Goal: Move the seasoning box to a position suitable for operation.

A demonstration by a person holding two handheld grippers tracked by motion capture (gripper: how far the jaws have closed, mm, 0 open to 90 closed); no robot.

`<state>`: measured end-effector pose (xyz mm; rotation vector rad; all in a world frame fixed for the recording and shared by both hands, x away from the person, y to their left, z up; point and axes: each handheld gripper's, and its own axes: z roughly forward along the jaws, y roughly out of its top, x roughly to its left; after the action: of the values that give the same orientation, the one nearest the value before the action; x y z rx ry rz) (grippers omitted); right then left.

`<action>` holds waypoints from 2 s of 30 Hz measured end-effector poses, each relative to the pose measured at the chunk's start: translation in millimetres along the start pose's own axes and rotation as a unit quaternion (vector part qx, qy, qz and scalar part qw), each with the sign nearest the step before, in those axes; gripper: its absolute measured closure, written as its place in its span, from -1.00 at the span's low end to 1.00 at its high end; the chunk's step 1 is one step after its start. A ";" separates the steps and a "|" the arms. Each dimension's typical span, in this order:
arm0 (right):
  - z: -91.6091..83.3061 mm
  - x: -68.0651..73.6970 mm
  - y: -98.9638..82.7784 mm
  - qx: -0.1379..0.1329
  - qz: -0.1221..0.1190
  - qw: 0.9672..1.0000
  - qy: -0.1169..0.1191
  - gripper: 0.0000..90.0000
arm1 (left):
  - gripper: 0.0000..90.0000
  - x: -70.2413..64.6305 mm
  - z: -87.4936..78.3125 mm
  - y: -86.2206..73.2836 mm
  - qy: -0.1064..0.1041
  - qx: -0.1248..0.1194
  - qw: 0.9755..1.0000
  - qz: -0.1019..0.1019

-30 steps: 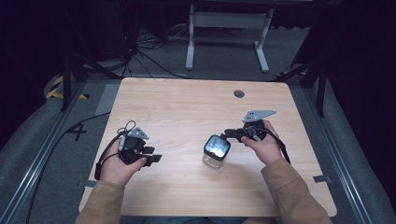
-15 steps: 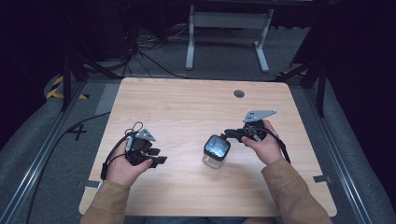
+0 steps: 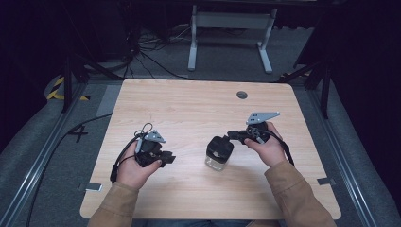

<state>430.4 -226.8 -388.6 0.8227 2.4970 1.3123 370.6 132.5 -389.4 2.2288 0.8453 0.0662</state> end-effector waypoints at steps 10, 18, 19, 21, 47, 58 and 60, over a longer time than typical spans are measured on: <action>0.7 0.0 0.1 0.002 0.001 1.000 0.002 1.00 | 0.90 -22.7 29.0 29.7 -0.019 -0.015 0.999 0.044; 0.9 0.0 -0.1 0.001 -0.001 1.000 0.000 1.00 | 0.92 -35.3 46.5 46.9 -0.038 -0.047 0.996 0.059; 0.9 -0.1 -0.1 0.001 -0.001 1.000 0.000 1.00 | 0.92 -37.0 49.5 49.1 -0.040 -0.048 0.996 0.059; 0.9 -0.2 -0.1 0.001 -0.001 1.000 0.001 1.00 | 0.92 -38.9 53.9 51.7 -0.042 -0.053 0.996 0.060; -35.7 55.8 -0.8 0.084 -0.072 0.991 0.069 1.00 | 0.86 -40.0 58.7 59.2 -0.044 -0.070 0.995 0.058; -23.6 66.5 -2.4 0.047 -0.072 0.996 0.028 1.00 | 0.86 -37.9 67.3 60.5 -0.044 -0.059 0.996 0.059; -26.1 66.5 -0.8 0.030 -0.068 0.997 0.022 1.00 | 0.85 -37.3 69.8 60.5 -0.043 -0.058 0.996 0.056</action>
<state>364.3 -207.9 -368.9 0.6300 2.5874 1.2278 395.0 36.0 -392.8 2.1519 0.6523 0.0703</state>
